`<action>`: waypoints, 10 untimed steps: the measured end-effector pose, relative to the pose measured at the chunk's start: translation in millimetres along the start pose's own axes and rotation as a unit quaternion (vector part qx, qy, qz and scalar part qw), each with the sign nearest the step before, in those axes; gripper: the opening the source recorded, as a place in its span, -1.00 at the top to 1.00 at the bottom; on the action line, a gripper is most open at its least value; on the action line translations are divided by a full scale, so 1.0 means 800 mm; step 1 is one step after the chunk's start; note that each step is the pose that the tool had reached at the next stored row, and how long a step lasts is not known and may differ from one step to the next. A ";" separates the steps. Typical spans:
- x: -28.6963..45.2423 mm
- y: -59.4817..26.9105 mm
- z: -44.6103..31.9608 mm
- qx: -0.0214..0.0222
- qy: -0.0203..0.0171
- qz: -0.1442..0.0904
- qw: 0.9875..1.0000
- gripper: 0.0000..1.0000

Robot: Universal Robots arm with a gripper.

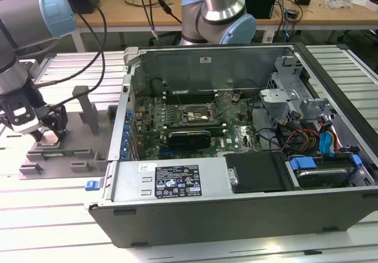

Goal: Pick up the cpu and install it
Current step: 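Pick up the cpu and move it towards the insertion slot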

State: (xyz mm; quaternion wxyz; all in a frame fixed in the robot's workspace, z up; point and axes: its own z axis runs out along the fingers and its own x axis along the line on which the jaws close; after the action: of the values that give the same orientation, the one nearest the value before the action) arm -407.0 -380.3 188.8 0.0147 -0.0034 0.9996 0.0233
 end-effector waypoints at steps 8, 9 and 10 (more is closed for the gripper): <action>0.0000 0.000 0.0007 0.000 0.000 0.000 1.000 -0.18; 0.0000 0.000 0.0008 0.000 0.000 0.000 1.000 -0.09; 0.0000 0.000 0.0008 0.000 0.000 0.000 1.000 -0.09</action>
State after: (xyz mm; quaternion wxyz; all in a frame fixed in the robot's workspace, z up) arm -407.0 -380.3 188.1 0.0147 -0.0034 0.9996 0.0232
